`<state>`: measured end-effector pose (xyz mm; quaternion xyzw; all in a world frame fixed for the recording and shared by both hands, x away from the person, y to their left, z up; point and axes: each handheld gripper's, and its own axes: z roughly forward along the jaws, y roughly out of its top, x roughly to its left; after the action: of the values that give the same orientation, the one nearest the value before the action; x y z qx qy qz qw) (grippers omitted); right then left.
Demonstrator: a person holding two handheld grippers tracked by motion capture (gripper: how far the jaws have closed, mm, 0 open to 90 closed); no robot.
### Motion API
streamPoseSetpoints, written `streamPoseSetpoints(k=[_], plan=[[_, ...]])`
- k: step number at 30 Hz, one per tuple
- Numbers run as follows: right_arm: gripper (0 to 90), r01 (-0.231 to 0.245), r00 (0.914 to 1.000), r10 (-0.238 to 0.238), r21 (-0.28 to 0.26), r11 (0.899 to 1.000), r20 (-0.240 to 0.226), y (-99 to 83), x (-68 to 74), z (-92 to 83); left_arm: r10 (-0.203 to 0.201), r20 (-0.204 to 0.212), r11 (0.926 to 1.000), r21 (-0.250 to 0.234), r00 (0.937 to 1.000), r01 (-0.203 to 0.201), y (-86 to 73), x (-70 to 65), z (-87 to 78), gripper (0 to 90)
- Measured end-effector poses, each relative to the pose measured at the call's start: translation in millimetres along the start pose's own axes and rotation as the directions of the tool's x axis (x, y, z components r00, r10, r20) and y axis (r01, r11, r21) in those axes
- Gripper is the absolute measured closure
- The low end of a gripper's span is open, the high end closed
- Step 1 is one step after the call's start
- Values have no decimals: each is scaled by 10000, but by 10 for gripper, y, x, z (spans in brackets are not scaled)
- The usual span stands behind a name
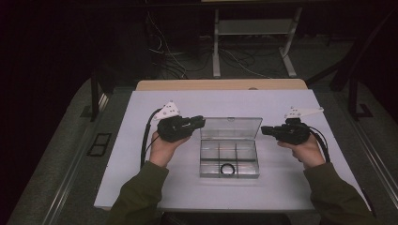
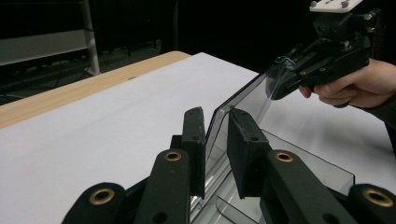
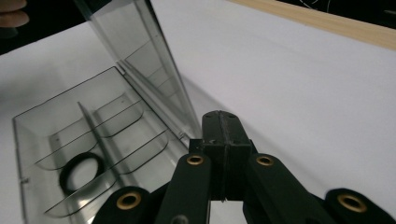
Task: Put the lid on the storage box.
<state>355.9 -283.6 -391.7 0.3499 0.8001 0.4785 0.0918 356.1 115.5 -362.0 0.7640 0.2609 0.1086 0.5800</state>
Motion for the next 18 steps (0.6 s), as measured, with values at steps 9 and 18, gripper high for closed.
streamPoseSetpoints(k=[9, 18], plan=[[892, 268, 9969, -275, -110, 9996, -741, -36, 219, -156, 279, 109, 9995, 113, 9996, -280, -45, -117, -70, 726], [891, 342, 9886, -433, -652, 9973, -1439, -11, 340, -216, 407, 116, 9988, 269, 9991, -410, -112, -215, -119, 687]])
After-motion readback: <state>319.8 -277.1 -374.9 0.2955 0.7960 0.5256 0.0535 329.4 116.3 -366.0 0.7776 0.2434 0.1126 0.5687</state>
